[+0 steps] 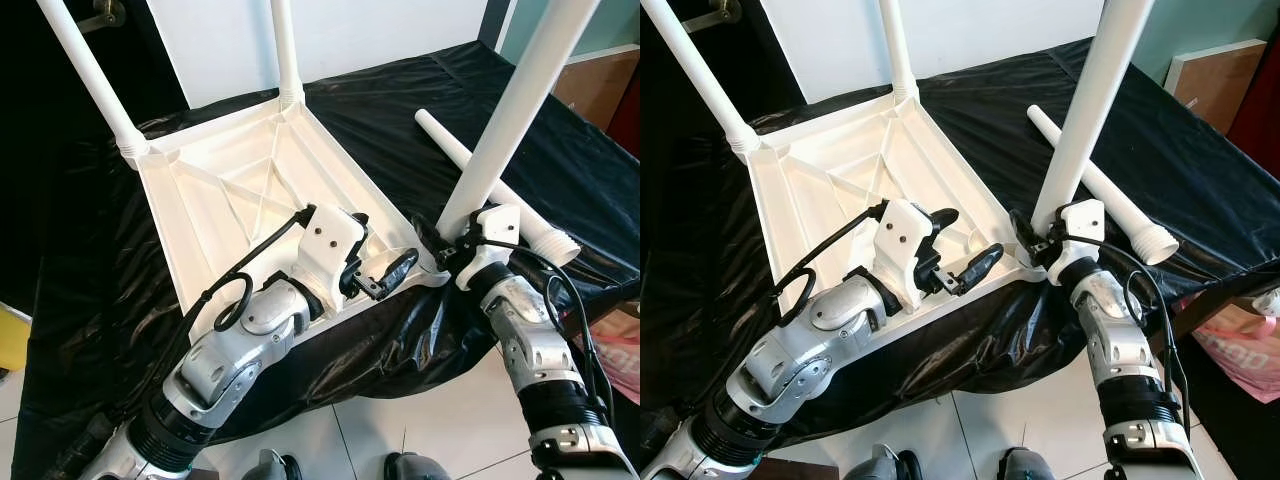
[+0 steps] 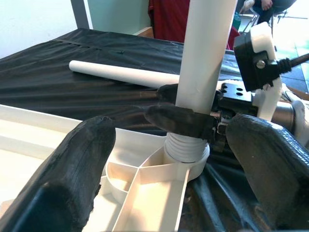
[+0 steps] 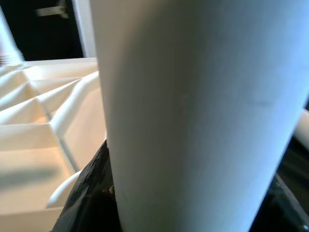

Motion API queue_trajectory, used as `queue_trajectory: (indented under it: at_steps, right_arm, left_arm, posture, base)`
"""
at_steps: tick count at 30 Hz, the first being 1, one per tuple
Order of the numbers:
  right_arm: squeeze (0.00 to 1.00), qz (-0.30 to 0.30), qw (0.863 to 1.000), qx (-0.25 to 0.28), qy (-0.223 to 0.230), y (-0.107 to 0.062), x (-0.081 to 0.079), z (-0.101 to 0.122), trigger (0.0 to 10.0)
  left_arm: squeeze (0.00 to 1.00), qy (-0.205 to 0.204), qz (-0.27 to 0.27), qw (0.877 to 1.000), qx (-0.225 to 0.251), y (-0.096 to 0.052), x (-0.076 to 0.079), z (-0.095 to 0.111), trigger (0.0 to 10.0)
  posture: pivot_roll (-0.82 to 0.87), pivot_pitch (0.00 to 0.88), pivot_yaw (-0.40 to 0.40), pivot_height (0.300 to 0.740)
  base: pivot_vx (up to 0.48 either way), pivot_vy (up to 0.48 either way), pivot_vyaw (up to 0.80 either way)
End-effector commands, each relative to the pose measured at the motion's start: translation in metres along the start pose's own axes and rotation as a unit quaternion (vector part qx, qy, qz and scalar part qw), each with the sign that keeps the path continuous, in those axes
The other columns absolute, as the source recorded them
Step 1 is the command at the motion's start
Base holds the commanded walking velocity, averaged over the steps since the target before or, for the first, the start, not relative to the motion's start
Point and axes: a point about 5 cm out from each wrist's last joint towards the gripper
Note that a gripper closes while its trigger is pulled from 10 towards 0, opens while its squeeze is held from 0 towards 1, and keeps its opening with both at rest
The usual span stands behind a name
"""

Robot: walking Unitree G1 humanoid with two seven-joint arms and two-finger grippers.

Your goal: Building children table

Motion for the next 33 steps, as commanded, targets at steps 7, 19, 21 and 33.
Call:
queue_trajectory:
  at_steps: [7, 19, 21, 33]
  right_arm:
    - [0.0, -0.102, 0.992, -0.069, 0.035, -0.011, -0.02, -0.037, 10.0]
    - [0.0, -0.274, 0.956, -0.065, 0.083, -0.008, -0.033, -0.04, 10.0]
    - [0.0, -0.276, 0.956, -0.064, 0.081, -0.007, -0.036, -0.039, 10.0]
    - [0.0, -0.21, 0.976, -0.042, -0.026, -0.007, -0.041, -0.033, 10.0]
  left_arm:
    - [0.0, 0.005, -0.091, 0.996, 0.019, -0.002, 0.008, 0.008, 10.0]
    - [0.0, 0.001, -0.092, 0.995, 0.024, 0.0, 0.008, 0.009, 10.0]
    - [0.0, 0.0, -0.092, 0.995, 0.025, 0.0, 0.009, 0.009, 10.0]
    - [0.0, -0.001, -0.09, 0.996, 0.027, 0.001, 0.008, 0.009, 10.0]
  posture:
    - [-0.02, 0.143, 0.071, 0.74]
    - [-0.03, 0.14, 0.066, 0.74]
    - [-0.03, 0.14, 0.065, 0.74]
    - [-0.03, 0.136, 0.059, 0.74]
  base:
    - [0.0, 0.0, 0.0]
    - [0.0, 0.0, 0.0]
    - [0.0, 0.0, 0.0]
    - [0.0, 0.0, 0.0]
Point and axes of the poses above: a point about 5 cm out from each wrist's last joint towards the gripper, its own y axis pointing out of the wrist towards the gripper, its own z axis along the axis of the wrist's last joint, x = y × z, and after that the axes turned 7 degrees about y, right-handed
